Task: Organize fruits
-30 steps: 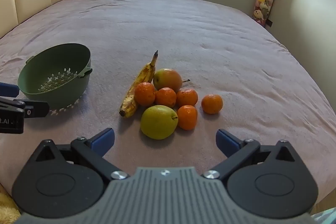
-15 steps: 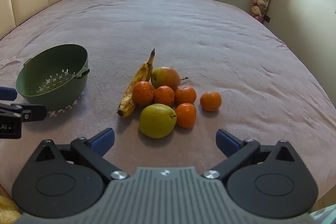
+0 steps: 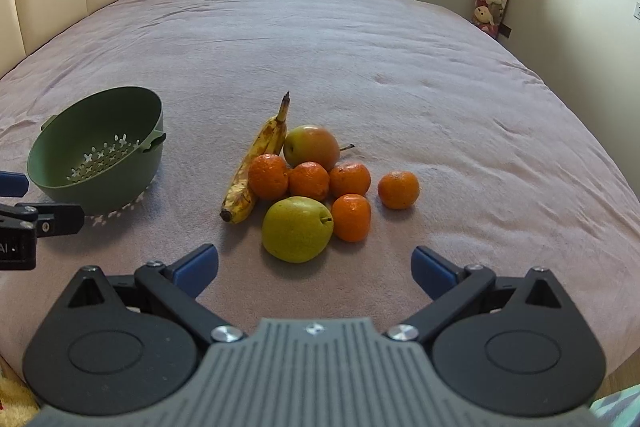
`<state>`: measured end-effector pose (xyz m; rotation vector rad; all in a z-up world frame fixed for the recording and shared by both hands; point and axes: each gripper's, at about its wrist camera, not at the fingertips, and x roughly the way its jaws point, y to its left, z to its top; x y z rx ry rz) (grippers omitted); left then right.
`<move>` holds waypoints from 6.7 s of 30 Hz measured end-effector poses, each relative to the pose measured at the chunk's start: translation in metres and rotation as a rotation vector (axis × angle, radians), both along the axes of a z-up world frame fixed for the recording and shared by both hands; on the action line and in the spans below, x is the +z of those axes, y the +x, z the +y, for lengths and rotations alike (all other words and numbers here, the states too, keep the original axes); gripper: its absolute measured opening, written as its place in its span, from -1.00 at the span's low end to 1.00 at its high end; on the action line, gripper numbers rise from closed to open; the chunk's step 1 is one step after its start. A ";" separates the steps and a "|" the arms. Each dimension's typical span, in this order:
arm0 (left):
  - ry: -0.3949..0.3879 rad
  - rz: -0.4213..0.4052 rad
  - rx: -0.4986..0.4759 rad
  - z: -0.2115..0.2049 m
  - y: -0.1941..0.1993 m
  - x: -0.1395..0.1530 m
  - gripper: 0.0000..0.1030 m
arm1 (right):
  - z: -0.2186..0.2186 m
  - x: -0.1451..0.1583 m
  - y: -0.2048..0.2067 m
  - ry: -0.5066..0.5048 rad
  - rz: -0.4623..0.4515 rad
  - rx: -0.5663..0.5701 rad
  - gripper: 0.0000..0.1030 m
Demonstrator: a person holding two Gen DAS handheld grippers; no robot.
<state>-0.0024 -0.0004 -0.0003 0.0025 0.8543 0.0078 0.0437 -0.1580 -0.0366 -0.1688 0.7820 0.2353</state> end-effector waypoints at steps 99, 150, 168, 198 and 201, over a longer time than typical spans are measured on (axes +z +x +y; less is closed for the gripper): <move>-0.140 0.060 -0.141 -0.038 0.070 -0.036 -0.04 | -0.018 -0.024 0.070 0.118 0.124 0.023 0.12; -0.229 0.097 -0.177 -0.063 0.156 -0.076 -0.21 | -0.031 -0.067 0.145 0.186 0.245 -0.167 -0.26; -0.163 -0.007 -0.119 -0.038 0.120 -0.014 -0.22 | 0.013 -0.012 0.113 0.103 0.008 -0.027 -0.28; -0.020 0.065 0.137 0.078 0.082 0.023 -0.22 | 0.148 0.038 0.071 0.047 -0.044 0.581 -0.29; 0.019 0.094 0.141 0.082 0.085 0.017 -0.22 | 0.163 0.036 0.075 0.012 -0.027 0.654 -0.29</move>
